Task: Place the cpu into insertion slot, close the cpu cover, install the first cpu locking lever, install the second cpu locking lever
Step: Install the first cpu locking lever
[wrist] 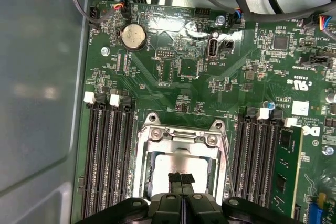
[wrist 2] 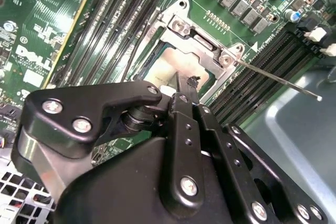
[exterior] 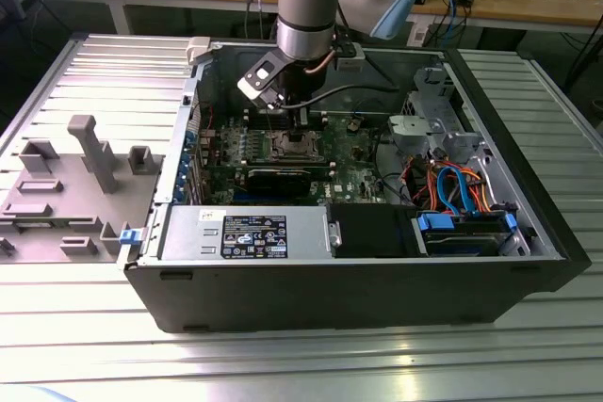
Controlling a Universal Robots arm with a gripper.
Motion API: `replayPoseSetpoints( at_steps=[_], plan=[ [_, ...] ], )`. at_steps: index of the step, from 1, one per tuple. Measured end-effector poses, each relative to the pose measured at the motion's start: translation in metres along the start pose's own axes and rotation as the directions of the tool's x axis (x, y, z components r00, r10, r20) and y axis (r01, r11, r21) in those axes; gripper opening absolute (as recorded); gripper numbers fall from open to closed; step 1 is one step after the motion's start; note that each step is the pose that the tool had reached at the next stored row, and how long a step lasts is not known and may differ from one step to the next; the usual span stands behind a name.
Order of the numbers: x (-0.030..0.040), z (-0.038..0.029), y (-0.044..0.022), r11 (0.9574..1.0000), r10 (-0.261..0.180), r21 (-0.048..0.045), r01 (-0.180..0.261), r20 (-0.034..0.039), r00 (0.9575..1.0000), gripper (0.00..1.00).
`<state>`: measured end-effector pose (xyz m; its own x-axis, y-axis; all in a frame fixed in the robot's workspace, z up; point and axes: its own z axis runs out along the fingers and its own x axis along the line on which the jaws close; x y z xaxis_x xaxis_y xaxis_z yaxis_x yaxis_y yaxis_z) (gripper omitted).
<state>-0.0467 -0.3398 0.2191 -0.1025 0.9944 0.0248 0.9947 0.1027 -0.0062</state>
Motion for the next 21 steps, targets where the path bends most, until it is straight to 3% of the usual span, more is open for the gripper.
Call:
replayPoseSetpoints(
  at_steps=[16, 21],
  plan=[
    [0.0008, -0.0312, -0.0002, 1.0, 0.0, 0.0006, 0.0, 0.0051, 1.0, 0.11],
    [0.0009, -0.0364, -0.0002, 0.9999, -0.014, 0.0007, 0.014, 0.0057, 0.9999, 0.11]
  ],
)
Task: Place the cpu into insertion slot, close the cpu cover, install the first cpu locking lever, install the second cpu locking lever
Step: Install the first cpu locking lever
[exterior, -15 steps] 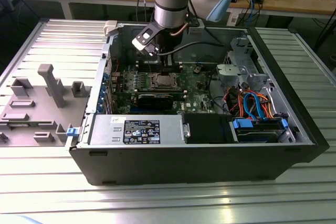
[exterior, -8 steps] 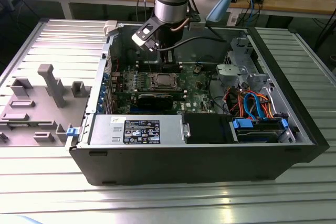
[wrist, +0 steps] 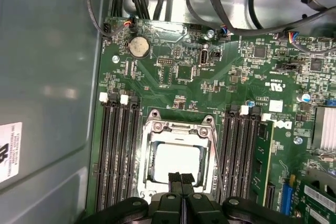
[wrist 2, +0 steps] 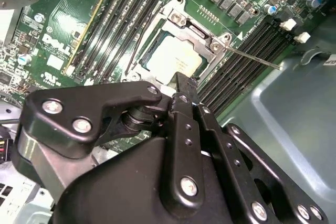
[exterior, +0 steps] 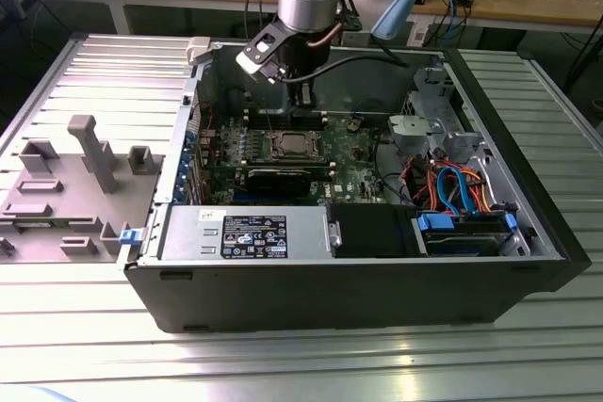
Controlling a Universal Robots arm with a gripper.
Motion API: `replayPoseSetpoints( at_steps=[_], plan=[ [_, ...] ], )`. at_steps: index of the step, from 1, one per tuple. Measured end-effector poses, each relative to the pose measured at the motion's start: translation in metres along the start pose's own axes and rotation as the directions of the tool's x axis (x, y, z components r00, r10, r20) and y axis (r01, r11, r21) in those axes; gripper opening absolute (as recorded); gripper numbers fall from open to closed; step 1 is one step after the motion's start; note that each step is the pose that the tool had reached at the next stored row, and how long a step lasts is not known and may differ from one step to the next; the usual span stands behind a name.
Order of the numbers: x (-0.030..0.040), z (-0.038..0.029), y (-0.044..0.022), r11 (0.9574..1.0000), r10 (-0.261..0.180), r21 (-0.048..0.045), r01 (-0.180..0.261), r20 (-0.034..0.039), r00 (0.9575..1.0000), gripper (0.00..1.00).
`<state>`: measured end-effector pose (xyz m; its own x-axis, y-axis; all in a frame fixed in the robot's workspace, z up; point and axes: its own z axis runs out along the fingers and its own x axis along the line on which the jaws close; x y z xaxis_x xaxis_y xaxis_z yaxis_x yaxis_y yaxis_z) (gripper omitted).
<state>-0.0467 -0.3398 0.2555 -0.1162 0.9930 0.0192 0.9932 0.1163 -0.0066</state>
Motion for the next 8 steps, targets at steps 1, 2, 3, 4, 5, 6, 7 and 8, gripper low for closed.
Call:
replayPoseSetpoints(
  at_steps=[1, 2, 3, 4, 5, 6, 7, 8],
  plan=[
    [0.0, 0.0, -0.0001, 0.9995, -0.032, 0.0007, 0.032, 0.0003, 0.9995, 0.11],
    [0.0, 0.0, -0.0001, 0.9978, -0.067, 0.0016, 0.067, 0.0007, 0.9978, 0.11],
    [0.0, 0.0, -0.0001, 0.9963, -0.086, 0.002, 0.086, 0.0007, 0.9963, 0.11],
    [0.0, 0.0001, 0.0, 0.9947, -0.103, 0.0023, 0.103, 0.0008, 0.9947, 0.11],
    [0.0, 0.0002, 0.0, 0.9908, -0.135, 0.0029, 0.135, 0.0011, 0.9908, 0.11],
    [0.0, 0.0005, 0.0, 0.9876, -0.157, 0.0035, 0.157, 0.0019, 0.9876, 0.11],
    [0.0, 0.0005, 0.0001, 0.9844, -0.176, 0.0043, 0.176, 0.0034, 0.9844, 0.11],
    [-0.0001, 0.0006, 0.0, 0.9788, -0.205, 0.0055, 0.205, 0.0049, 0.9788, 0.11]
  ],
)
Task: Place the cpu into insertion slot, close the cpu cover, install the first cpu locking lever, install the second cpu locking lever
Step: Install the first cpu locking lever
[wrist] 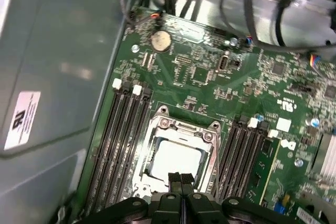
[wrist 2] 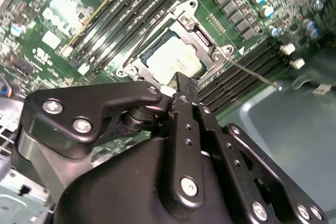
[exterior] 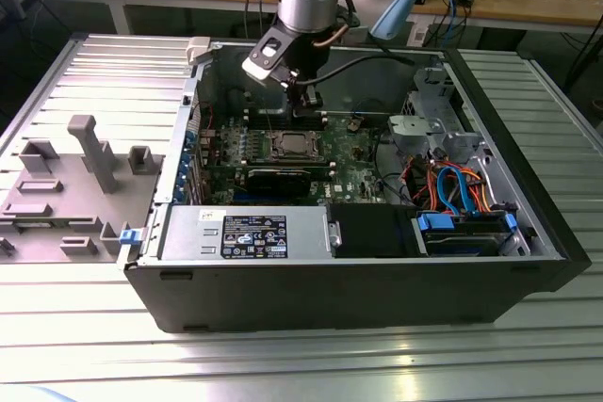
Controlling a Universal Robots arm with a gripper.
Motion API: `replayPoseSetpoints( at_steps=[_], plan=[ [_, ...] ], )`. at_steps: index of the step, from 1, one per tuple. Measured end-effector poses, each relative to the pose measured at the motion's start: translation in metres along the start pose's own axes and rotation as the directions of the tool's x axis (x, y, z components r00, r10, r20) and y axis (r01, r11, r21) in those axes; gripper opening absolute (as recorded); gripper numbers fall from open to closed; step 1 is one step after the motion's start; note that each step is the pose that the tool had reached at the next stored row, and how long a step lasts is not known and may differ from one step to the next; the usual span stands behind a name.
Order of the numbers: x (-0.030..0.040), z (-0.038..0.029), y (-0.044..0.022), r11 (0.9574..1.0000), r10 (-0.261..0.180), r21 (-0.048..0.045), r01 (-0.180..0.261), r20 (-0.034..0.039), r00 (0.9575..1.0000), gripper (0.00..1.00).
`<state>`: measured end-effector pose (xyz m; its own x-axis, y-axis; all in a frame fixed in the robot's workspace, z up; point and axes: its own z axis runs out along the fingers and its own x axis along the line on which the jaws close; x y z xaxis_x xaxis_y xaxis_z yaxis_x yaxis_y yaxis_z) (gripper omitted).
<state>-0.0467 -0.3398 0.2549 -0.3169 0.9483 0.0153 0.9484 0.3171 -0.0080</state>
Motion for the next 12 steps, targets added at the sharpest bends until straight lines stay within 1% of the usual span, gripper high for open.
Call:
replayPoseSetpoints(
  at_steps=[2, 3, 5, 6, 8, 9, 10, 11, 12],
  plan=[
    [0.0, 0.0002, -0.0001, 0.9992, -0.04, 0.0007, 0.04, 0.0008, 0.9992, 0.11],
    [0.0, 0.0005, 0.0, 0.9975, -0.071, 0.0012, 0.071, 0.0011, 0.9975, 0.11],
    [0.0, 0.0009, -0.0001, 0.9941, -0.108, 0.0019, 0.108, 0.0013, 0.9941, 0.11],
    [0.0, 0.0012, -0.0001, 0.9908, -0.135, 0.0023, 0.135, 0.0015, 0.9908, 0.11],
    [0.0, 0.0016, -0.0001, 0.9858, -0.168, 0.0028, 0.168, 0.0017, 0.9858, 0.11],
    [0.0, 0.0017, -0.0001, 0.9823, -0.187, 0.0032, 0.187, 0.0018, 0.9823, 0.11],
    [0.0, 0.0018, 0.0, 0.9783, -0.207, 0.0035, 0.207, 0.0019, 0.9784, 0.11],
    [0.0, 0.0021, 0.0, 0.9728, -0.232, 0.0042, 0.232, 0.0024, 0.9728, 0.11],
    [0.0, 0.0022, 0.0, 0.9683, -0.25, 0.0049, 0.25, 0.0031, 0.9683, 0.11]
  ],
)
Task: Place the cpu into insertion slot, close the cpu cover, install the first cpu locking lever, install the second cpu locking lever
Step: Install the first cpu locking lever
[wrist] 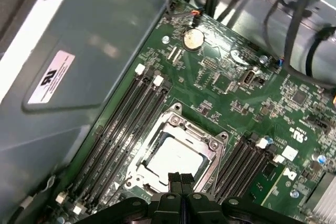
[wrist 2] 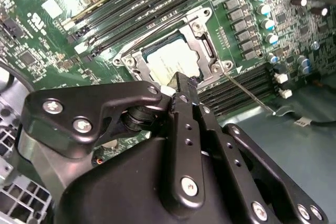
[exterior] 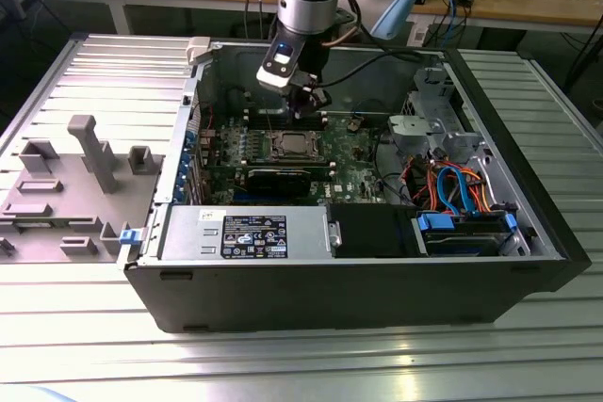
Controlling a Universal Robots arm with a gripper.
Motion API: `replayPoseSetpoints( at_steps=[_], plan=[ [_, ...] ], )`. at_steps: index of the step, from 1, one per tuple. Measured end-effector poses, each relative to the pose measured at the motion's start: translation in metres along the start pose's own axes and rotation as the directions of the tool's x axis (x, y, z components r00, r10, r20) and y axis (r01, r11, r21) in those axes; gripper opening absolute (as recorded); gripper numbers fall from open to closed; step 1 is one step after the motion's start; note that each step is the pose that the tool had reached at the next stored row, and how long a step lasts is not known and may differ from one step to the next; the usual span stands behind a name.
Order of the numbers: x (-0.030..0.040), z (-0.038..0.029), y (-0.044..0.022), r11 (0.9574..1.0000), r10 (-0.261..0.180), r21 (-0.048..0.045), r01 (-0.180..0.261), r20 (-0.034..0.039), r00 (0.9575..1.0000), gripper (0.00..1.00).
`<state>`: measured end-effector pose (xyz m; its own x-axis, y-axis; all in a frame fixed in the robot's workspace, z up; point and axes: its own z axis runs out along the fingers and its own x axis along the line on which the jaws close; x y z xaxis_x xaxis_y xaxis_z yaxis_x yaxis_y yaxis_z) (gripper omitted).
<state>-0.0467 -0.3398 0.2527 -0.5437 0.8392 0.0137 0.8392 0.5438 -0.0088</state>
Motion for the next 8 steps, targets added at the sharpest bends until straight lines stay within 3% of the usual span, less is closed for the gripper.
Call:
replayPoseSetpoints(
  at_steps=[2, 8],
  plan=[
    [0.0, 0.0003, 0.0, 0.9998, -0.02, 0.0014, 0.02, 0.0021, 0.9998, 0.11],
    [0.0, 0.0002, 0.0, 0.9998, -0.021, 0.0026, 0.021, 0.0036, 0.9998, 0.11]
  ],
)
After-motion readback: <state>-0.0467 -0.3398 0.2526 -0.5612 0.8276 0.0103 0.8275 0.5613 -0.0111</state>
